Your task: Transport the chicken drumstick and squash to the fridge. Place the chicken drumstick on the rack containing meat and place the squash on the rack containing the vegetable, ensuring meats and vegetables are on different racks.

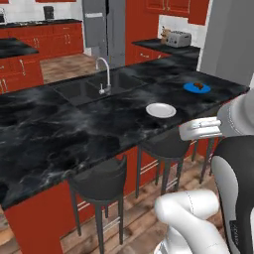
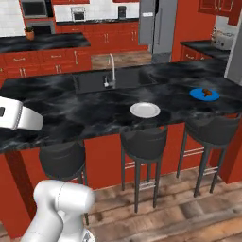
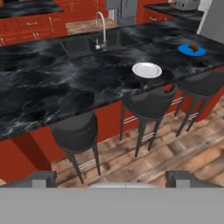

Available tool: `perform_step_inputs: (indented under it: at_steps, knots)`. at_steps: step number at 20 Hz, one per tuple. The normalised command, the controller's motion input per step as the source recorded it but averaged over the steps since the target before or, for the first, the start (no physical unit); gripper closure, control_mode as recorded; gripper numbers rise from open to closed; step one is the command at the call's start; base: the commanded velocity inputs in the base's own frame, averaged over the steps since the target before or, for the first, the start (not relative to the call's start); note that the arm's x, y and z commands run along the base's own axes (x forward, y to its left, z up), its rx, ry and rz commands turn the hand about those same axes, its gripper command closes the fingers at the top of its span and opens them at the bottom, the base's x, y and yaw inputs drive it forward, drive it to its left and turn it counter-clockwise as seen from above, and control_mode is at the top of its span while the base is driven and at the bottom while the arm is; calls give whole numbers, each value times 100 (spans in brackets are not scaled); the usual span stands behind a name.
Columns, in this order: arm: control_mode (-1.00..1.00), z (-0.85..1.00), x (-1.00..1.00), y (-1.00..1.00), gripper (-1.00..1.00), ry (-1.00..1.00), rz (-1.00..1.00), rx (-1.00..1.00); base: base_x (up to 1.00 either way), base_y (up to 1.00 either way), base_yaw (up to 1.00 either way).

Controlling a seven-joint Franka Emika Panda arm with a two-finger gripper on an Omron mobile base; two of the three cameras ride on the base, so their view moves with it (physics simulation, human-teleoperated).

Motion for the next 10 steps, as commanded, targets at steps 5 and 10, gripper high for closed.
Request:
perform_step_inputs:
  at_steps: [5, 10]
  knots:
    - [100, 0, 0, 0, -100, 0, 0, 0, 48, -100, 44]
    - [100, 0, 0, 0, -100, 0, 0, 0, 21, -100, 31]
